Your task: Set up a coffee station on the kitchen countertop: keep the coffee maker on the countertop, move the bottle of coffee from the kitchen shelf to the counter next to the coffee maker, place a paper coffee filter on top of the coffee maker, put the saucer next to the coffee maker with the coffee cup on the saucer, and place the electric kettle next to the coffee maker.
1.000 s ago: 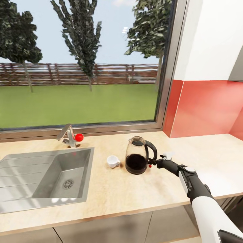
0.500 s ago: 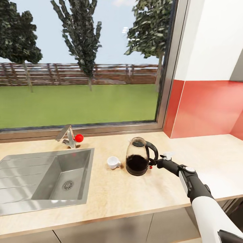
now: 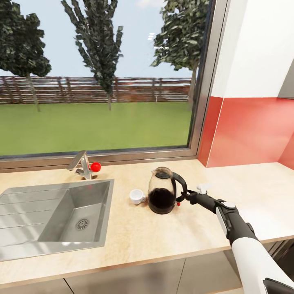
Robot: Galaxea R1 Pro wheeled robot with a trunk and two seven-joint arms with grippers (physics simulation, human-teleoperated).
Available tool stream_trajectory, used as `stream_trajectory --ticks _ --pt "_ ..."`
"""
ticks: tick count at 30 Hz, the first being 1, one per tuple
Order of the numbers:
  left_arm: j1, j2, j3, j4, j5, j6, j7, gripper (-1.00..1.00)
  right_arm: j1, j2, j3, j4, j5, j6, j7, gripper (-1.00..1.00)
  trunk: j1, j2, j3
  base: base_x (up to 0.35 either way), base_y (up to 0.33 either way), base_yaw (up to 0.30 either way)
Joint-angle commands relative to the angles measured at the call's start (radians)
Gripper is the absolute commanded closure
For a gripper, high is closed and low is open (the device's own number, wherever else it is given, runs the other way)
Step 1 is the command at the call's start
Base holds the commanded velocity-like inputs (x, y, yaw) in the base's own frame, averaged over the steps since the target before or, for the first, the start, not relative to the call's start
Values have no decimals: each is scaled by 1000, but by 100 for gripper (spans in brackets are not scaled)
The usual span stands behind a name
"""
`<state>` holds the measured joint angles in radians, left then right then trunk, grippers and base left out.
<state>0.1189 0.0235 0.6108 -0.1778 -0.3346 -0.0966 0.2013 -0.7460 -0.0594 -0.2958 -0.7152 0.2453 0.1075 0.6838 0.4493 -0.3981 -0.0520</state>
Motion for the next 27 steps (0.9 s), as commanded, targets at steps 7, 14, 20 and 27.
stream_trajectory --ticks 7,14,20,27 --pt "0 1 7 0 -11 -3 1 -100 0 1 -3 -1 6 8 8 100 1 -2 -2 0 0 0" --pt "0 1 6 0 -11 -3 1 -100 -1 0 -5 -3 8 9 8 100 1 -2 -2 0 0 0" --pt "1 1 1 1 -12 -3 1 -100 0 0 -5 -56 8 12 7 100 1 -2 -2 0 0 0" --pt "2 2 -4 1 -15 1 10 -100 0 -2 -5 -155 9 22 5 100 1 -2 -2 0 0 0"
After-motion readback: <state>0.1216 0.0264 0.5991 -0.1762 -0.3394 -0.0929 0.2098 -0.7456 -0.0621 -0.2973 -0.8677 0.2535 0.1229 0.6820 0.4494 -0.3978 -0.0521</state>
